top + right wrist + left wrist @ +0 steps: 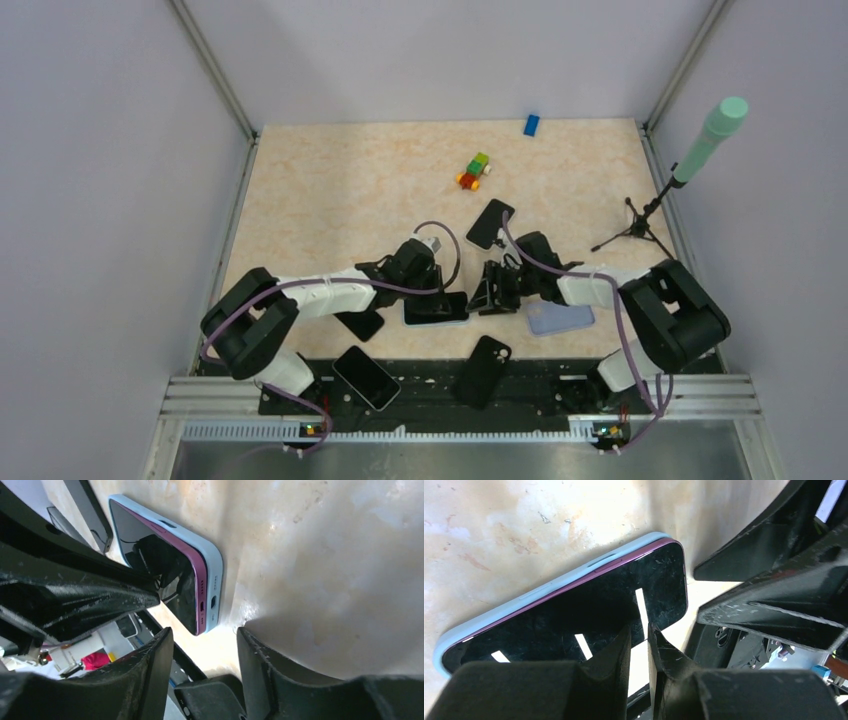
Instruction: Put the phone into the phone case
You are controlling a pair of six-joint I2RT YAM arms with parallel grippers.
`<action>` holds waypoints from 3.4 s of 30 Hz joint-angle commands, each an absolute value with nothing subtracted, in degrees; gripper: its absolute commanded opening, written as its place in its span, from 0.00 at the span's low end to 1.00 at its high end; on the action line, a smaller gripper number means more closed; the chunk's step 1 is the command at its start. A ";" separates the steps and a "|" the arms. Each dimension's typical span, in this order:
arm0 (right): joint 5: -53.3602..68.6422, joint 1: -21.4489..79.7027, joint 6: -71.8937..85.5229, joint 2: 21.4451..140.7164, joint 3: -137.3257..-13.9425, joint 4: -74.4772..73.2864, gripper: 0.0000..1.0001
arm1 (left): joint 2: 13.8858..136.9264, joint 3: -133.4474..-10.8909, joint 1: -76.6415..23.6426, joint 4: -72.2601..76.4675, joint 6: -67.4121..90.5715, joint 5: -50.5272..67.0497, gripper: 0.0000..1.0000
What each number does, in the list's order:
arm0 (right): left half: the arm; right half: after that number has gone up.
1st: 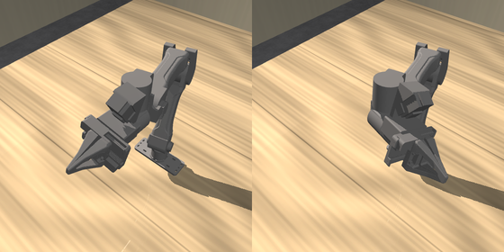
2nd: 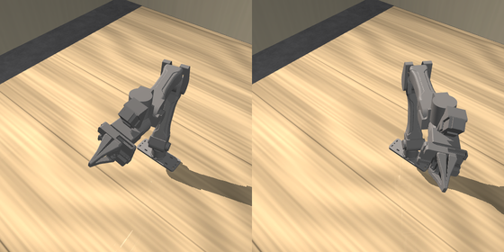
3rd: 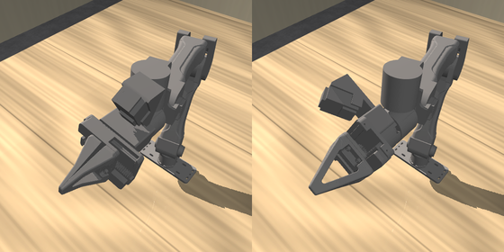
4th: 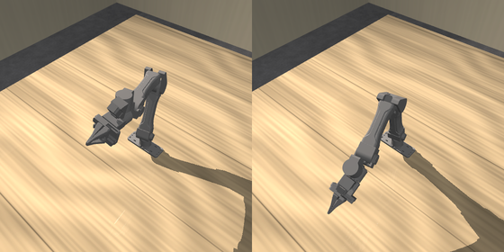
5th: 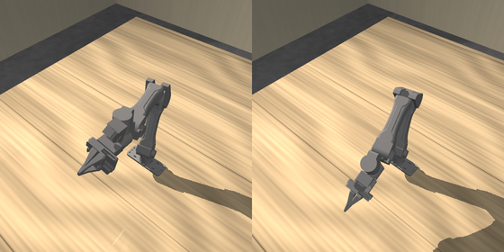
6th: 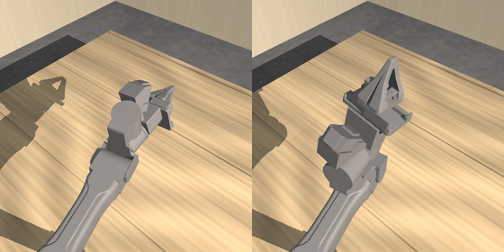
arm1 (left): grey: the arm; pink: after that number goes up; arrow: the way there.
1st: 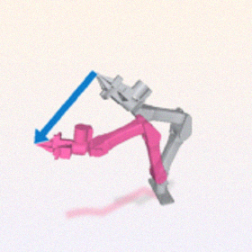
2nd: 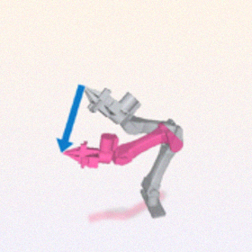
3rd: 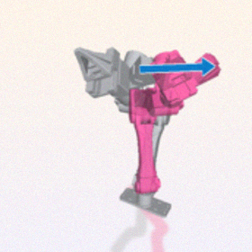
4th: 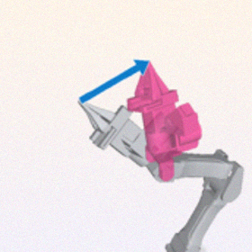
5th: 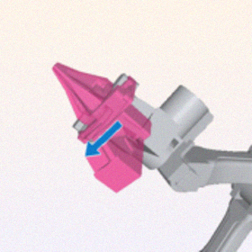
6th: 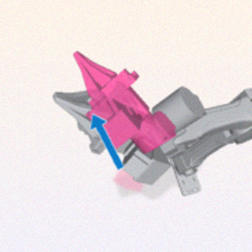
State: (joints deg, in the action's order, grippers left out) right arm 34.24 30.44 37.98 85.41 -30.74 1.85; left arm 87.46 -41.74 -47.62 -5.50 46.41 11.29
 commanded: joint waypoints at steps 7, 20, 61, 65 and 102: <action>32.44 30.56 35.80 95.51 -31.36 2.06 0.32 | 90.45 -43.77 -49.16 -10.19 44.12 9.07 0.21; 11.90 38.40 27.40 98.55 -38.84 -15.60 0.17 | 91.48 -45.57 -49.75 -12.82 44.02 5.96 0.19; 20.83 31.71 26.84 102.13 -40.39 -9.84 0.23 | 100.14 -51.81 -49.83 -16.41 41.03 0.87 0.18; 16.36 33.75 25.66 103.36 -41.83 -12.93 0.21 | 101.74 -52.28 -50.00 -16.44 41.06 0.97 0.18; 9.18 37.34 28.51 86.24 -41.51 -18.19 0.41 | 65.55 -33.84 -45.72 -12.66 39.30 -8.37 0.74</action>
State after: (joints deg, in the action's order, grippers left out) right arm 8.69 38.26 27.49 86.96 -43.59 -16.69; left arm 70.89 -37.78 -48.84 -13.54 39.27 -8.60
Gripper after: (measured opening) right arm 0.403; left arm 0.718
